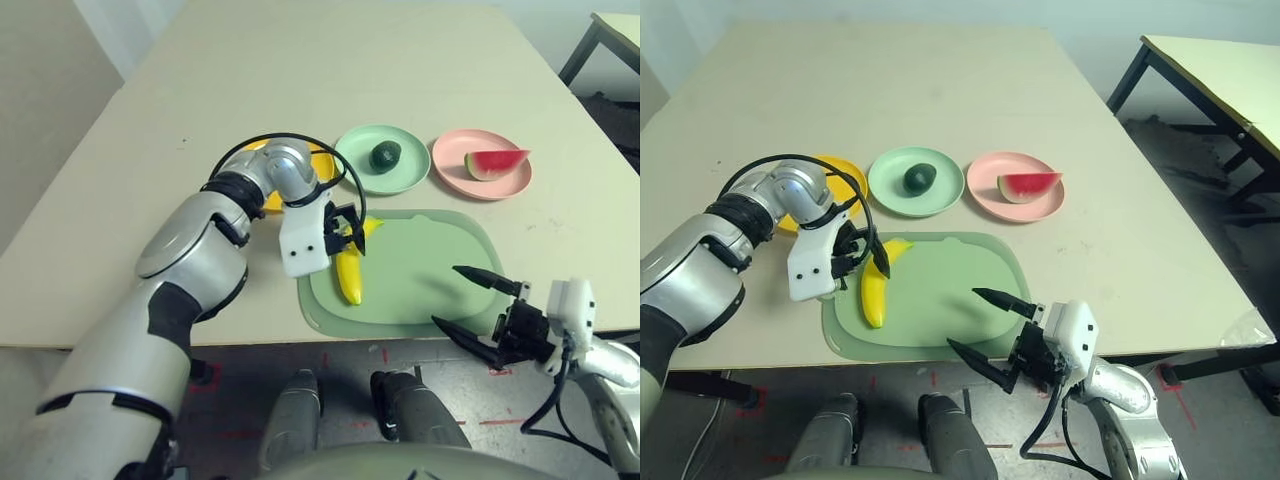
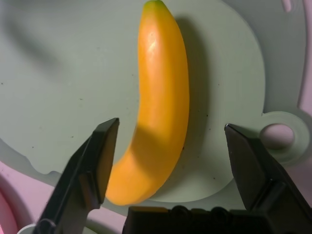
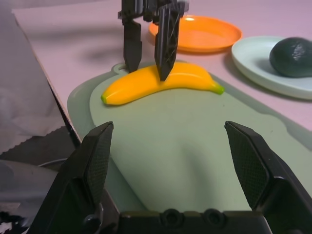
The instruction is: Place the fruits into color-matched plates.
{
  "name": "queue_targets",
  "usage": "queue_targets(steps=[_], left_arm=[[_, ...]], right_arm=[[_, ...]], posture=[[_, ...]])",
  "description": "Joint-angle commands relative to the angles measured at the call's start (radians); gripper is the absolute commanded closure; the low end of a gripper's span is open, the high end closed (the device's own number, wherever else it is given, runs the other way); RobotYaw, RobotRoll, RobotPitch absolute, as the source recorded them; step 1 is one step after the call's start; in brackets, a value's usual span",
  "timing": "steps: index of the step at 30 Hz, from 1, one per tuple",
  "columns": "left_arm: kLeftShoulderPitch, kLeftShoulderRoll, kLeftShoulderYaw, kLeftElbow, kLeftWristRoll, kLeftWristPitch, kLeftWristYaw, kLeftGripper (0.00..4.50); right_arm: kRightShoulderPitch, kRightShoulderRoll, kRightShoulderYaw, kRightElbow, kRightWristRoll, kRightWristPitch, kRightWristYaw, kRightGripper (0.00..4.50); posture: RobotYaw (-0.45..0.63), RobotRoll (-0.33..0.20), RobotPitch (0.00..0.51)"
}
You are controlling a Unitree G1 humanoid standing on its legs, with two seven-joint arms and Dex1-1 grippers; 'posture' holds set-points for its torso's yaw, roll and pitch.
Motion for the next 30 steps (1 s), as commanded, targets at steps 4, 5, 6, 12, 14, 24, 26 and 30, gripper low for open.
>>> queue_targets(steps=[4,5,6,12,14,24,26,30], left_arm=[[0.022,-0.036,0.005,0.033,0.158,0.029,0.118,2.48],[0.019,-0.036,0.006,0.037,0.176,0.032,0.132,2.79],[0.017,-0.035,0.007,0.04,0.19,0.033,0.144,2.97],[0.0,-0.023,0.02,0.057,0.219,0.024,0.171,2.97],[-0.007,-0.014,0.047,0.063,0.178,0.032,0.15,2.97],[0.013,0.113,0.412,0.066,-0.116,0.382,0.0,2.97],[0.018,0.153,0.447,0.067,-0.096,0.426,0.051,2.97],[0.025,0.221,0.473,0.071,-0.025,0.476,0.172,2.97]], right_arm=[[0.016,-0.01,0.0,-0.026,0.0,0.005,-0.015,0.0],[0.015,-0.011,0.0,-0.027,0.001,0.007,-0.016,0.0],[0.014,-0.012,0.0,-0.03,0.002,0.009,-0.018,0.0],[0.008,-0.019,0.004,-0.03,0.005,0.015,-0.016,0.0],[0.007,-0.02,0.004,-0.029,0.006,0.015,-0.015,0.0],[-0.01,0.049,-0.077,-0.012,0.032,0.039,-0.165,0.0],[-0.009,0.071,-0.106,-0.01,0.038,0.044,-0.209,0.0],[0.008,0.089,-0.131,-0.019,0.045,0.047,-0.238,0.0]], posture=[[-0.19,0.0,0.152],[-0.19,0.0,0.152],[-0.19,0.0,0.152],[-0.18,0.0,0.153],[-0.18,0.0,0.152],[-0.16,0.0,0.149],[-0.15,0.0,0.15],[-0.15,0.0,0.149]])
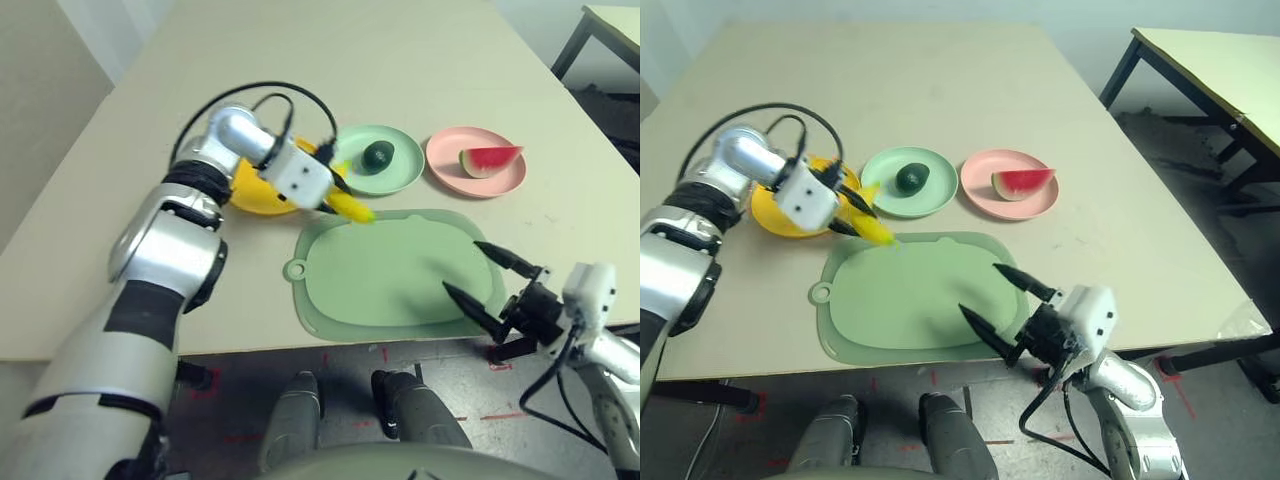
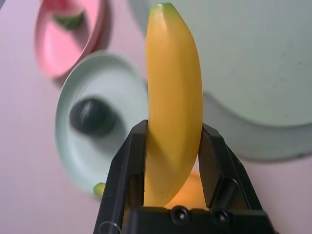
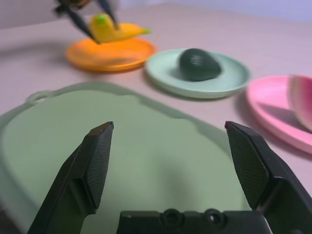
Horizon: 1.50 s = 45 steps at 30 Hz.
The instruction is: Place the fruits into color-matched plates.
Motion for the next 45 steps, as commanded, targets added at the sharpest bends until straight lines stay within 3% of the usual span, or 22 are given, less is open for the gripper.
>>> queue_targets(steps=[1,16,26,27,31,34,35,40,45], left_arm=[[0.014,0.042,0.013,0.013,0.079,0.04,0.107,2.97],[0.055,0.067,-0.104,0.075,0.427,0.138,0.533,2.97],[0.087,0.059,-0.11,0.093,0.496,0.187,0.625,2.97],[0.088,0.059,-0.108,0.093,0.497,0.19,0.628,2.22],[0.087,0.058,-0.105,0.093,0.5,0.191,0.636,0.89],[0.081,0.064,-0.102,0.092,0.498,0.185,0.636,0.01],[0.078,0.067,-0.1,0.091,0.497,0.183,0.638,0.01],[0.08,0.083,-0.041,0.086,0.426,0.152,0.569,0.01],[0.139,0.074,0.254,0.042,0.048,0.187,0.137,0.01]], right_arm=[[0.03,0.005,-0.021,-0.007,0.011,0.007,-0.014,0.0],[0.044,-0.1,0.012,-0.036,0.043,0.009,0.165,0.0],[0.031,-0.149,-0.011,-0.013,0.053,0.018,0.2,0.0],[0.027,-0.149,-0.012,-0.013,0.054,0.021,0.197,0.0],[0.022,-0.146,-0.012,-0.015,0.053,0.029,0.193,0.0],[0.022,-0.142,-0.01,-0.015,0.053,0.031,0.191,0.0],[0.019,-0.141,-0.009,-0.014,0.053,0.033,0.189,0.0],[0.001,-0.139,-0.008,-0.004,0.052,0.037,0.186,0.0],[-0.047,-0.156,-0.015,-0.005,0.059,0.054,0.187,0.0]], posture=[[-0.15,0.0,0.149],[-0.2,0.0,0.157],[-0.21,0.0,0.161],[-0.21,0.0,0.162],[-0.2,0.0,0.163],[-0.2,0.0,0.162],[-0.2,0.0,0.162],[-0.2,0.0,0.156],[-0.23,0.0,0.148]])
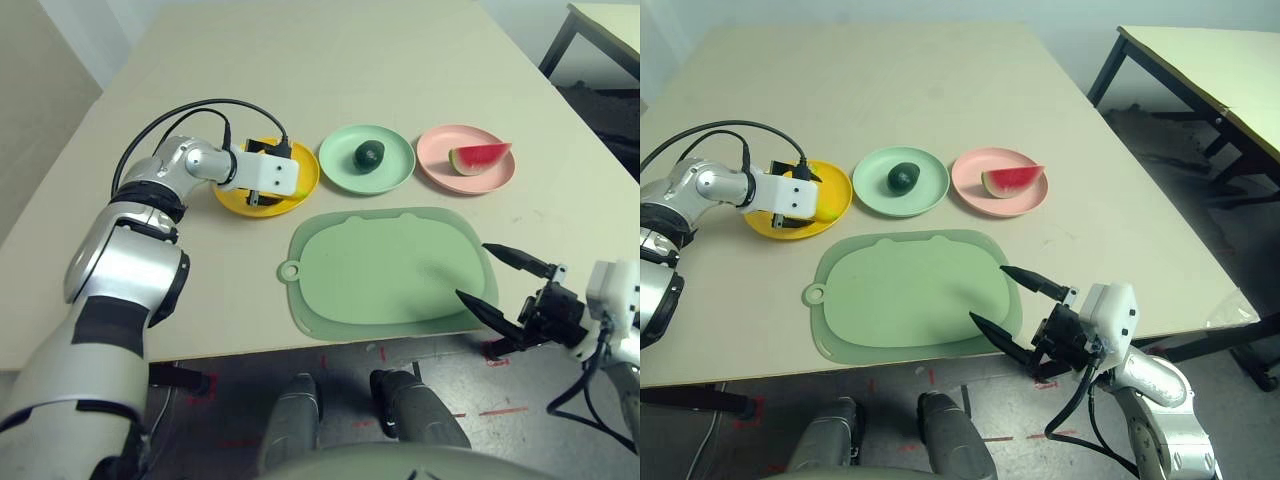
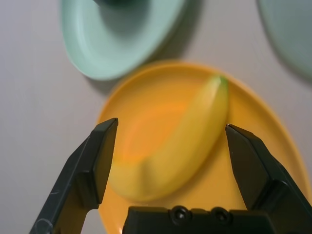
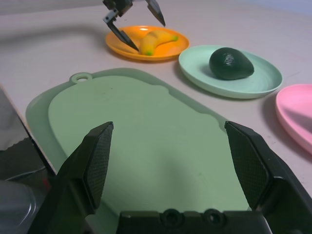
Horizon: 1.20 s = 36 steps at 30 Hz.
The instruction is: Place the fruits into color-matched plates.
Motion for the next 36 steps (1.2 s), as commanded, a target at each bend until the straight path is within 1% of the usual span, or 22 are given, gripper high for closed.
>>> queue_targets(steps=[1,3,5,7,10,11,13,14,16,19,21,24,27,31,32,34,36], left_arm=[[0.052,-0.001,0.192,-0.053,-0.272,0.07,-0.308,0.01],[0.082,0.002,0.288,-0.112,-0.391,0.168,-0.371,0.01],[0.128,0.007,0.379,-0.193,-0.499,0.28,-0.359,0.01],[0.195,0.012,0.447,-0.299,-0.577,0.382,-0.311,0.01],[0.343,0.012,0.557,-0.512,-0.691,0.55,-0.172,0.01],[0.393,0.014,0.588,-0.575,-0.718,0.595,-0.125,0.01],[0.468,0.018,0.628,-0.664,-0.748,0.658,-0.05,0.01],[0.497,0.019,0.642,-0.695,-0.757,0.678,-0.018,0.01],[0.534,0.018,0.657,-0.728,-0.765,0.702,0.023,0.01],[0.569,-0.004,0.675,-0.739,-0.771,0.706,0.089,0.01],[0.578,-0.022,0.685,-0.736,-0.775,0.707,0.134,0.01],[0.597,-0.054,0.709,-0.725,-0.773,0.704,0.235,0.01],[0.636,-0.077,0.724,-0.729,-0.758,0.694,0.336,0.01],[0.709,-0.115,0.752,-0.747,-0.754,0.671,0.447,0.01],[0.725,-0.119,0.753,-0.75,-0.751,0.665,0.46,0.01],[0.79,-0.145,0.741,-0.802,-0.738,0.668,0.494,0.01],[0.841,-0.161,0.728,-0.841,-0.731,0.676,0.512,0.01]], right_arm=[[-0.042,-0.023,-0.014,-0.004,0.023,0.037,-0.005,0.0],[-0.109,-0.036,-0.035,-0.012,0.053,0.075,-0.032,0.0],[-0.186,-0.049,-0.066,-0.005,0.09,0.119,-0.069,0.0],[-0.247,-0.06,-0.101,0.008,0.123,0.16,-0.099,0.0],[-0.297,-0.088,-0.196,-0.004,0.254,0.278,-0.17,0.0],[-0.296,-0.105,-0.237,-0.013,0.316,0.33,-0.19,0.0],[-0.297,-0.14,-0.309,-0.029,0.404,0.403,-0.22,0.0],[-0.299,-0.157,-0.342,-0.03,0.435,0.429,-0.232,0.0],[-0.298,-0.188,-0.39,-0.005,0.446,0.451,-0.231,0.0],[-0.312,-0.214,-0.446,0.141,0.366,0.393,-0.205,0.0],[-0.329,-0.221,-0.457,0.258,0.297,0.324,-0.184,0.0],[-0.368,-0.245,-0.451,0.546,0.145,0.132,-0.124,0.0],[-0.431,-0.27,-0.422,0.845,0.029,-0.048,-0.084,0.0],[-0.52,-0.28,-0.381,1.163,-0.068,-0.216,-0.043,0.0],[-0.538,-0.282,-0.378,1.217,-0.077,-0.245,-0.034,0.0],[-0.569,-0.29,-0.375,1.321,-0.09,-0.29,-0.01,0.0],[-0.591,-0.293,-0.364,1.39,-0.108,-0.325,0.015,0.0]], posture=[[-0.23,0.0,0.145],[-0.24,0.0,0.142],[-0.23,0.0,0.137],[-0.22,0.0,0.125],[-0.21,0.0,0.117],[-0.2,0.0,0.111],[-0.2,0.0,0.109],[-0.2,0.0,0.109],[-0.21,0.0,0.111],[-0.22,0.0,0.115],[-0.21,0.0,0.118],[-0.19,0.0,0.123],[-0.17,0.0,0.126],[-0.13,0.0,0.131],[-0.12,0.0,0.133],[-0.11,0.0,0.138],[-0.11,0.0,0.142]])
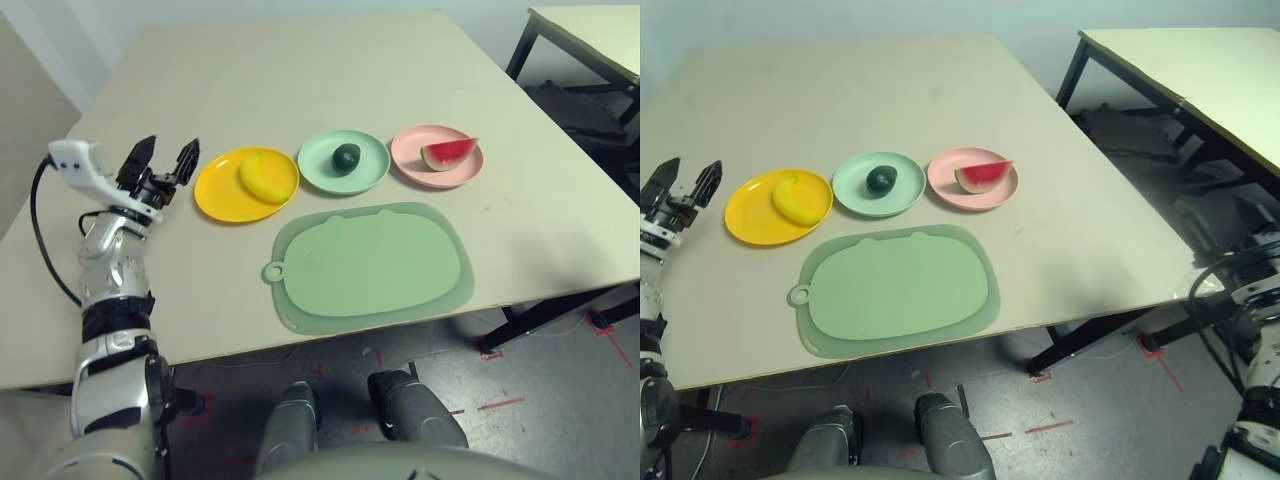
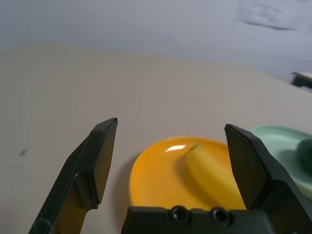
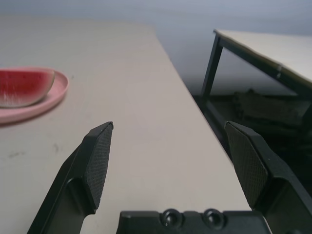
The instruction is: Place the fruits into color-matched plates.
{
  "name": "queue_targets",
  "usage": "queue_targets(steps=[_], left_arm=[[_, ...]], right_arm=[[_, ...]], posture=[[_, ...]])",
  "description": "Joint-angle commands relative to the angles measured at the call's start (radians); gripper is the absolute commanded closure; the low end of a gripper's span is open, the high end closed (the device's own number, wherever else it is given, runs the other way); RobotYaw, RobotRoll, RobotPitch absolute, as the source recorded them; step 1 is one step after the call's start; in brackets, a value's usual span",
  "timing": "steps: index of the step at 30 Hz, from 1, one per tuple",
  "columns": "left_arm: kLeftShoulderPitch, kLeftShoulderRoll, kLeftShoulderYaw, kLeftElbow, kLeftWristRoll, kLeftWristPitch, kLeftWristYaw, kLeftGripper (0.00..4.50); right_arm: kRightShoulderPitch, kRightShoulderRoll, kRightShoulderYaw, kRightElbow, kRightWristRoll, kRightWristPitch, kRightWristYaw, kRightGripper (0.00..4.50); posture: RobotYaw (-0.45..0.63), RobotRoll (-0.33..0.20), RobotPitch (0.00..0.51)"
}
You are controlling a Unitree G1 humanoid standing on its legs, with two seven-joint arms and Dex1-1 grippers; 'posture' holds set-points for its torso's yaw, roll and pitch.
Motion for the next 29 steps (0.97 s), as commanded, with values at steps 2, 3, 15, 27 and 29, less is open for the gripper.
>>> queue_targets(steps=[2,3,15,27,29], left_arm=[[0.09,-0.029,-0.014,-0.058,0.015,0.007,0.037,0.01],[0.113,-0.036,-0.016,-0.061,0.017,0.005,0.041,0.01],[0.242,-0.05,0.01,-0.162,-0.011,0.008,0.096,0.01],[0.167,0.0,-0.044,-0.116,0.039,-0.014,0.048,0.01],[0.155,-0.006,-0.051,-0.106,0.045,-0.015,0.048,0.01]], right_arm=[[-0.046,-0.008,0.033,0.121,-0.039,-0.074,0.065,0.0],[-0.062,0.001,0.038,0.135,-0.036,-0.073,0.084,0.0],[-0.19,0.059,0.105,0.202,-0.076,-0.063,0.161,0.0],[-0.165,0.052,0.067,0.203,-0.046,-0.093,0.131,0.0],[-0.143,0.048,0.057,0.2,-0.038,-0.1,0.129,0.0]], posture=[[-0.09,0.0,0.145],[-0.09,0.0,0.147],[0.01,0.0,0.161],[0.04,0.0,0.162],[0.04,0.0,0.164]])
